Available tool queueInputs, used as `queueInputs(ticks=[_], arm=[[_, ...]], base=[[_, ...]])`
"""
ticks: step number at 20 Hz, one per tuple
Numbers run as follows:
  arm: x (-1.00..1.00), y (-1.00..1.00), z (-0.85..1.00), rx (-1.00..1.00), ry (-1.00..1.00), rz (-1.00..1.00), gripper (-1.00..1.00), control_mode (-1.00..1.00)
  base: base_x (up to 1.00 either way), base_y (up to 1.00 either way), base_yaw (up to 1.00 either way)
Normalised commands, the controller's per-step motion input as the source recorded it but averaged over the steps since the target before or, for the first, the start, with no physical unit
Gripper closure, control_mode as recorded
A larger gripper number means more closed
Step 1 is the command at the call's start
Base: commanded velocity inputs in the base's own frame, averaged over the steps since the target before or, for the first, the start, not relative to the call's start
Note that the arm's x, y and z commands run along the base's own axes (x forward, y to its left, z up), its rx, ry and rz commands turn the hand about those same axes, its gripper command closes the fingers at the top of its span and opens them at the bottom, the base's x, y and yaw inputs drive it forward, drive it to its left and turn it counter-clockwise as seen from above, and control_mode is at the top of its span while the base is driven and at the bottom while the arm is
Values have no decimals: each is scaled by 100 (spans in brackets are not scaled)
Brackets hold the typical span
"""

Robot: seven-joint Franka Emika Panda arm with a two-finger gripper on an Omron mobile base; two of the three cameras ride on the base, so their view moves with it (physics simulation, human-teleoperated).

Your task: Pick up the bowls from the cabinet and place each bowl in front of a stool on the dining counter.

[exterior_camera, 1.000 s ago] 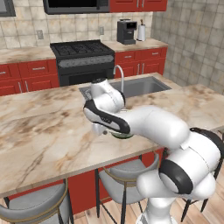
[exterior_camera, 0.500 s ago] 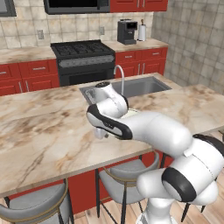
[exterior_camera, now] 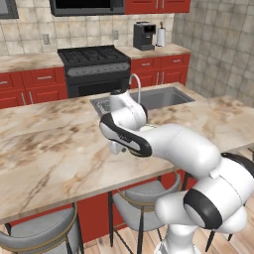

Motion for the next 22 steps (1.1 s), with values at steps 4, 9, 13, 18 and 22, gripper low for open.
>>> queueInputs(ticks=[4,9,13,18,22], arm=[[-1,-34,-1,1,0,-1,100,-100],[0,-28,-8,2,-2,0,100,-100],[0,0,-6,0,0,0,100,-100],[0,0,-5,0,0,0,-100,-100],[0,0,-1,0,0,0,-100,-100]], base=[[0,0,0],[0,0,0],[0,0,0],[0,0,0],[0,0,0]])
